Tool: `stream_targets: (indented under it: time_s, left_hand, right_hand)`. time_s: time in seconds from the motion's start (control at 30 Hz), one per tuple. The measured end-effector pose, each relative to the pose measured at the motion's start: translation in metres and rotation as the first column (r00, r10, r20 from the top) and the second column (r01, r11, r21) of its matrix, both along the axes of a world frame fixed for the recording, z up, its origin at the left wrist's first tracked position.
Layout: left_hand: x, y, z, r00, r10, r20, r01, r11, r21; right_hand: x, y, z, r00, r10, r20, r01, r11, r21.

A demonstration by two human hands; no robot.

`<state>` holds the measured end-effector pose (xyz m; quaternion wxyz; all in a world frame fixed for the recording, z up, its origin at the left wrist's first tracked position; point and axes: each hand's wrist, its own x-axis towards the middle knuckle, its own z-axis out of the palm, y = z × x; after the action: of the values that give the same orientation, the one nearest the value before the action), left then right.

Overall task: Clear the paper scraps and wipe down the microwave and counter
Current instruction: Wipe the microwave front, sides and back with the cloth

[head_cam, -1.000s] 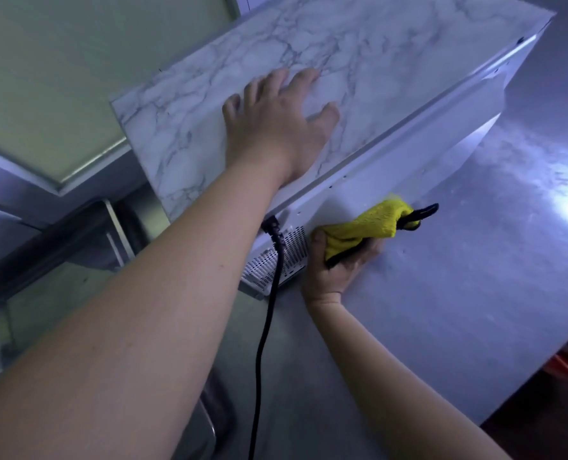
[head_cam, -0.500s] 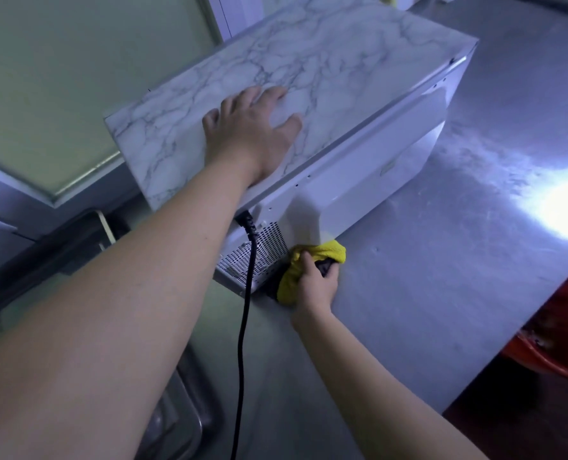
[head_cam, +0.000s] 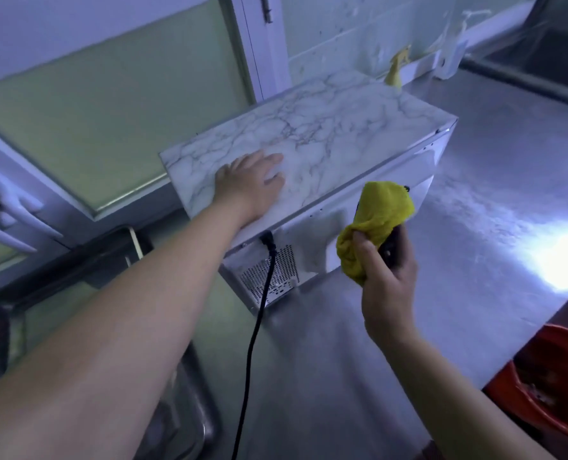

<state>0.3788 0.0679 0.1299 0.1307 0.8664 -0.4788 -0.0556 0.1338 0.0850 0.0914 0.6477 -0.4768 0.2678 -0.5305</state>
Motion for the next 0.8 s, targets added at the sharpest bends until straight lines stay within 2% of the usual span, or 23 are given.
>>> stream_targets:
  time_s: [0.07,0.13,0.2,0.27,0.3,0.37,0.47,0.6,0.67,0.8]
  left_hand:
    - [0.012,0.025,-0.004,0.997,0.055,0.059,-0.059,0.996,0.069]
    - [0.021,0.046,-0.008,0.991,0.126,0.053,-0.129,0.99,0.059]
    - [0.023,0.057,-0.01,0.982,0.186,0.034,-0.187,0.981,0.042]
    - [0.021,0.058,-0.011,0.976,0.213,0.034,-0.214,0.976,0.035]
    - [0.021,0.056,-0.012,0.976,0.216,0.038,-0.217,0.976,0.029]
    - [0.022,0.056,-0.013,0.975,0.221,0.036,-0.221,0.975,0.009]
    - [0.024,0.056,-0.015,0.973,0.23,0.0,-0.23,0.973,-0.03]
    - [0.025,0.053,-0.016,0.97,0.244,-0.016,-0.244,0.968,-0.054]
    - [0.026,0.053,-0.016,0.969,0.246,-0.029,-0.248,0.966,-0.073]
    - [0.025,0.053,-0.015,0.968,0.248,-0.033,-0.25,0.964,-0.091]
  right_hand:
    - [0.01,-0.011,0.012,0.999,-0.033,0.029,0.036,0.994,-0.099]
    - [0.027,-0.014,0.009,0.999,-0.035,0.015,0.037,0.984,-0.174]
    - [0.05,-0.009,-0.008,0.981,-0.073,-0.181,0.018,0.957,-0.29]
    - [0.074,0.0,-0.035,0.882,-0.24,-0.405,0.022,0.88,-0.474]
    - [0.083,0.004,-0.049,0.839,-0.333,-0.431,0.039,0.826,-0.562]
    - [0.099,0.009,-0.072,0.804,-0.462,-0.374,0.112,0.735,-0.669]
    - [0.113,0.013,-0.103,0.765,-0.555,-0.327,0.188,0.678,-0.711]
    - [0.123,0.029,-0.134,0.723,-0.605,-0.333,0.189,0.637,-0.748]
    - [0.128,0.036,-0.148,0.724,-0.602,-0.335,0.204,0.652,-0.731]
    - [0.128,0.058,-0.174,0.769,-0.504,-0.394,0.166,0.752,-0.638]
